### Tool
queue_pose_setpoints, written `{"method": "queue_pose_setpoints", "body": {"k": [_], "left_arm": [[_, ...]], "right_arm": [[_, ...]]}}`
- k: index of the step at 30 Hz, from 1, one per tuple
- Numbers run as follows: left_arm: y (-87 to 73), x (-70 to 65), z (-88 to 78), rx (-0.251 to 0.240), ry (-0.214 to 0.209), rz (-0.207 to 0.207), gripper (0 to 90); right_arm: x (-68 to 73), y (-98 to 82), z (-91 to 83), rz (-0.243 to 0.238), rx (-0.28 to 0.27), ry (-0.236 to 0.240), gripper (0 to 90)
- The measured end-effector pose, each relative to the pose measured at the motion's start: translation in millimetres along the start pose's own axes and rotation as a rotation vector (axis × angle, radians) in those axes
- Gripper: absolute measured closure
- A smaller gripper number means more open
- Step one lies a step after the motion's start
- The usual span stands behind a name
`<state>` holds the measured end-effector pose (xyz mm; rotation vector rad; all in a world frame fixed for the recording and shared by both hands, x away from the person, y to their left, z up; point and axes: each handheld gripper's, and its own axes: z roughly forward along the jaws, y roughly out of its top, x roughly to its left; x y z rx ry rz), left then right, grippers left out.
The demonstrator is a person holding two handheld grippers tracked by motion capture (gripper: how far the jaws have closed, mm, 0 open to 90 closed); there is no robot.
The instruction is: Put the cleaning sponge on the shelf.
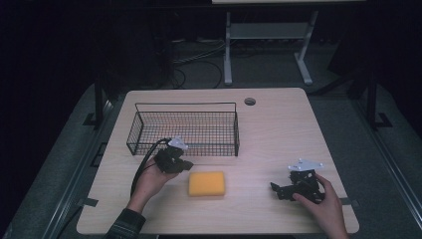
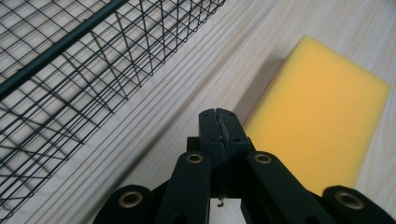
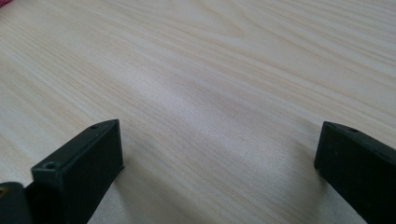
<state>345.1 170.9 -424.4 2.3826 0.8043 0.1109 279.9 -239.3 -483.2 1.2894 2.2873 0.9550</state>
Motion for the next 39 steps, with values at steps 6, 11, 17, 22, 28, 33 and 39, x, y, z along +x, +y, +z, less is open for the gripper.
{"method": "queue_pose_setpoints", "body": {"k": [6,11,17,22,28,33,39], "left_arm": [[-0.4,-1.8,4.7,0.017,-0.006,0.006,89.6],[-1.5,-3.9,6.8,0.025,-0.009,0.005,89.6],[-3.9,-8.7,6.7,0.038,-0.022,0.017,89.6],[-6.0,-13.3,6.4,0.044,-0.031,0.018,89.6],[-10.7,-21.5,6.2,0.044,-0.038,0.013,89.6],[-13.5,-26.2,5.1,0.056,-0.044,0.020,89.6],[-17.3,-31.3,3.1,0.059,-0.051,0.012,89.6]], "right_arm": [[0.0,0.0,0.0,0.000,0.000,0.000,0.4],[0.1,-0.1,0.0,0.001,0.000,-0.001,0.4],[0.2,-0.1,-0.1,0.001,0.000,0.000,0.4],[0.3,-0.2,-0.1,0.001,-0.001,-0.001,0.4],[0.7,-0.2,-0.1,0.003,-0.002,-0.001,0.4],[0.8,-0.3,-0.2,0.002,-0.002,-0.001,0.4],[0.9,-0.3,-0.4,0.003,-0.001,-0.002,0.4]]}}
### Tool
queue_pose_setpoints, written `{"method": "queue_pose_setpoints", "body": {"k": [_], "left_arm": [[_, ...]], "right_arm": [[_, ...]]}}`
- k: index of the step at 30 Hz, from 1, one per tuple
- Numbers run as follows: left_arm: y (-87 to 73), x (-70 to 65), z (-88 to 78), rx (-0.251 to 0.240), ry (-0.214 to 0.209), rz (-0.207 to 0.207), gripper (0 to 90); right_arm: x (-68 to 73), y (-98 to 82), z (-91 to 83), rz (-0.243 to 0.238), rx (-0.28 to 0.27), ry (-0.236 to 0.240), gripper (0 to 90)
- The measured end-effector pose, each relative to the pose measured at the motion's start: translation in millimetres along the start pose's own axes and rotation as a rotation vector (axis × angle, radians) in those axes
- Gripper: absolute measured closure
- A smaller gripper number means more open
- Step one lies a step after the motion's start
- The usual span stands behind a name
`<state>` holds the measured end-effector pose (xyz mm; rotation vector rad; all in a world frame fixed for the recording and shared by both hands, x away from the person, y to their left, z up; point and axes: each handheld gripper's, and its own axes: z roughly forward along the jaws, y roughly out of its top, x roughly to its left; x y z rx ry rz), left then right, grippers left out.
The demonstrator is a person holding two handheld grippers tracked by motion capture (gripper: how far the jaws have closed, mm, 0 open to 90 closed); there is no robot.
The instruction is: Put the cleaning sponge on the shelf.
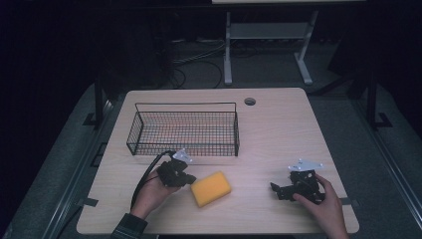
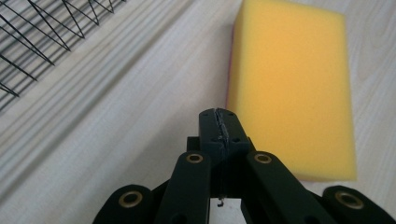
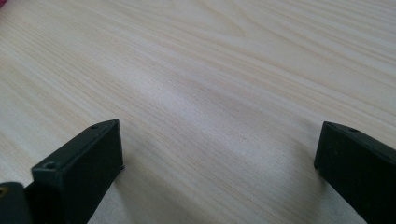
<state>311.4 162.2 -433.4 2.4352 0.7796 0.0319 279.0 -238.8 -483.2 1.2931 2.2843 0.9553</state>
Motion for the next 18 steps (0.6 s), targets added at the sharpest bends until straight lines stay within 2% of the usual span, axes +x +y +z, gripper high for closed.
{"method": "queue_pose_setpoints", "body": {"k": [6,14,18], "left_arm": [[-4.1,-6.5,-2.8,0.019,-0.008,0.010,89.6],[-9.7,-16.2,-3.1,0.021,-0.017,0.002,89.6],[-10.2,-16.1,-2.6,0.028,-0.018,-0.001,89.4]], "right_arm": [[0.1,-0.1,-0.1,0.000,0.000,0.000,0.4],[0.3,-0.2,-0.2,0.000,0.000,0.001,0.4],[0.1,-0.2,-0.3,-0.002,0.001,0.001,0.4]]}}
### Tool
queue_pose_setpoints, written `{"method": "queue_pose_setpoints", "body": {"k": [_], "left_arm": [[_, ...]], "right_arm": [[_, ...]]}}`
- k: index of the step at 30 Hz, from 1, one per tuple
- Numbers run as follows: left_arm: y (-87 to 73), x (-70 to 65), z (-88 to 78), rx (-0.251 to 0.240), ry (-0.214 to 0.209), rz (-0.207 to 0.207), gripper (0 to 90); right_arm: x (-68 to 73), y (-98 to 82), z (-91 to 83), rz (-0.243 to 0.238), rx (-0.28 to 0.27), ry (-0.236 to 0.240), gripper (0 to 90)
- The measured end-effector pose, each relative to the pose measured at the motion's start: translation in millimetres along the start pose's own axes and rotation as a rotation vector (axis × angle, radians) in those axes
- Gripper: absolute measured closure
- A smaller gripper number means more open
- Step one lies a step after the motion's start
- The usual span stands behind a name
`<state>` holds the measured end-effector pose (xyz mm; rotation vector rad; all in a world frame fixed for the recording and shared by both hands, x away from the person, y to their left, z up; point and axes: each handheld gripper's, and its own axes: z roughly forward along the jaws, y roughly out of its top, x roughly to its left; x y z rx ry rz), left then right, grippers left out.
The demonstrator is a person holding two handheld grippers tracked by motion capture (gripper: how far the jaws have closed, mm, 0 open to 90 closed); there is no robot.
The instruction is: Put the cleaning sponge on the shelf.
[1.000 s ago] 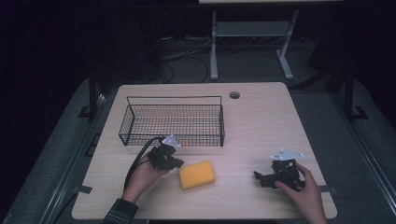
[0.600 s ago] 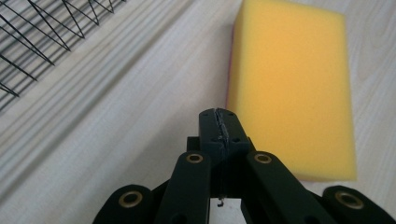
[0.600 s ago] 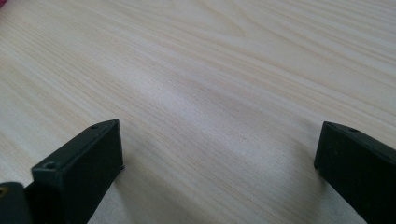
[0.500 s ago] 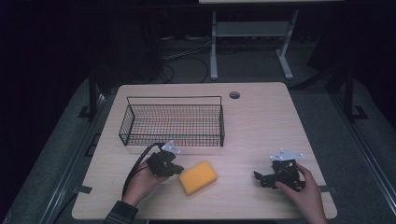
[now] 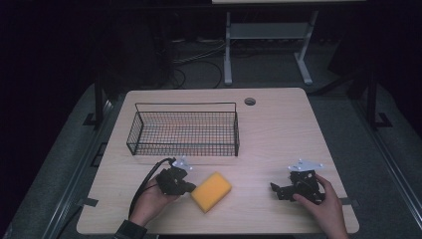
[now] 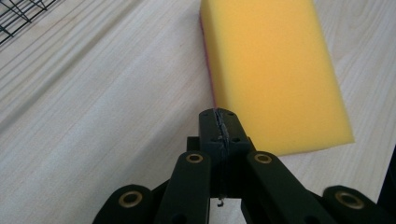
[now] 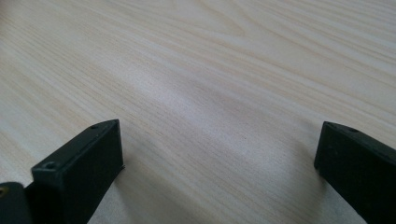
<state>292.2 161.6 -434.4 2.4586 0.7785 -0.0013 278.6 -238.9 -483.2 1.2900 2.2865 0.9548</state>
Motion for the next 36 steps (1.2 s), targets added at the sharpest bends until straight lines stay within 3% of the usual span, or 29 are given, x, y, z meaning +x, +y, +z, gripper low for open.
{"method": "queue_pose_setpoints", "body": {"k": [8,13,18,20,23,33,34,36], "left_arm": [[-0.6,6.6,-2.9,-0.010,0.015,-0.038,81.2],[-1.7,10.0,-5.8,-0.021,0.031,-0.068,67.2],[-2.7,13.2,-7.4,-0.028,0.043,-0.101,47.5],[-2.7,14.2,-8.1,-0.021,0.043,-0.106,44.4],[-2.8,14.4,-8.9,-0.018,0.045,-0.117,31.1],[3.1,10.3,-15.1,-0.005,0.085,-0.130,12.2],[5.6,8.5,-16.5,0.000,0.084,-0.127,6.4],[6.9,7.4,-17.4,0.004,0.081,-0.119,6.4]], "right_arm": [[0.2,0.0,0.1,0.003,-0.001,-0.001,0.4],[0.1,0.0,0.0,0.000,0.000,0.000,0.4],[0.1,-0.1,0.0,0.000,-0.001,0.000,0.4],[0.1,-0.1,0.0,0.000,0.000,0.000,0.3],[0.2,-0.1,0.0,0.000,-0.001,0.000,0.4],[0.2,-0.1,0.0,0.000,-0.001,0.001,0.4],[0.1,-0.1,0.0,0.000,-0.001,0.001,0.3],[0.2,-0.1,0.0,0.000,-0.001,0.001,0.3]]}}
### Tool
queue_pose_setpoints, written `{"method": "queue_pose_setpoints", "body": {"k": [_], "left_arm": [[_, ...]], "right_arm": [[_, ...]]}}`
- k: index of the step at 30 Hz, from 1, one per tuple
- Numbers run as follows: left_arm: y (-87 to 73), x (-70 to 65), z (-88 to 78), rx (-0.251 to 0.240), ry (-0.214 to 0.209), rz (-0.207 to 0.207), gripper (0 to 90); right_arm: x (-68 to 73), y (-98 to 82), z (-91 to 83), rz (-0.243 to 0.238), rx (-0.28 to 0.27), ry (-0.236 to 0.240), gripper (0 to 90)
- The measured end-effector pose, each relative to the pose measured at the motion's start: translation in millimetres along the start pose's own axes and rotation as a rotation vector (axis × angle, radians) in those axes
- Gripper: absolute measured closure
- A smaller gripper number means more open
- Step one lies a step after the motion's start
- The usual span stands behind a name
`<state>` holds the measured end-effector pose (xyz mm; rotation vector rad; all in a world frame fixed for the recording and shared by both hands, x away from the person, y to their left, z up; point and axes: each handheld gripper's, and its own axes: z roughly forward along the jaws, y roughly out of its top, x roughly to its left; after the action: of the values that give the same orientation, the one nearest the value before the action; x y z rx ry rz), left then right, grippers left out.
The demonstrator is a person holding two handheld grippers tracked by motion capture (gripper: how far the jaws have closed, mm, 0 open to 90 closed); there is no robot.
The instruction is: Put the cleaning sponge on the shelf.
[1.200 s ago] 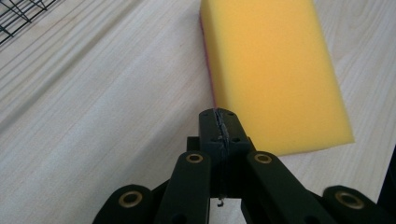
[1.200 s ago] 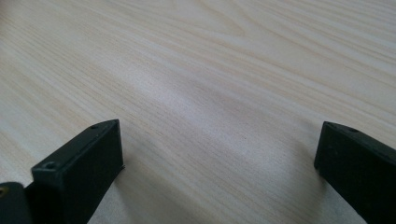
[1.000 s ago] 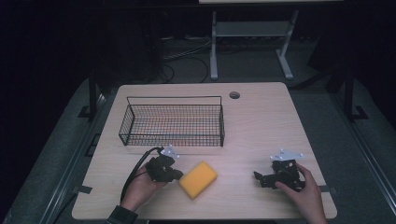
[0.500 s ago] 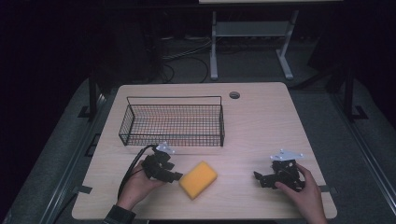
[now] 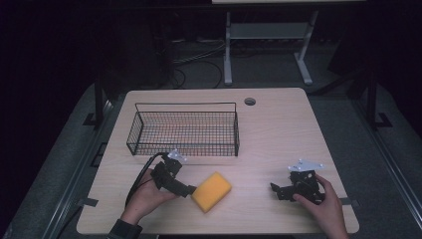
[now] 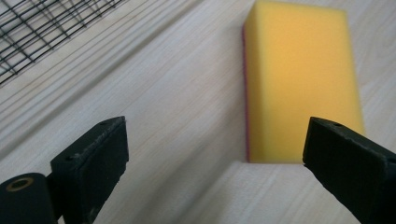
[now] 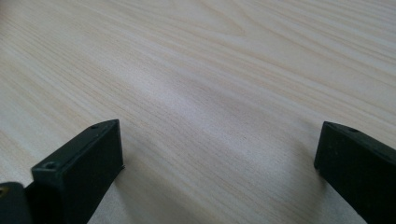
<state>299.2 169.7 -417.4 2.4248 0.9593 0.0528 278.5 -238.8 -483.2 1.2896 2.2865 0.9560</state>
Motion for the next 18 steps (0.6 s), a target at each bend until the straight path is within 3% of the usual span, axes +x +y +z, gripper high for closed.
{"method": "queue_pose_setpoints", "body": {"k": [18], "left_arm": [[25.0,-22.6,2.7,0.013,-0.010,0.078,6.9]], "right_arm": [[0.0,0.0,0.0,0.000,0.000,0.000,0.4]]}}
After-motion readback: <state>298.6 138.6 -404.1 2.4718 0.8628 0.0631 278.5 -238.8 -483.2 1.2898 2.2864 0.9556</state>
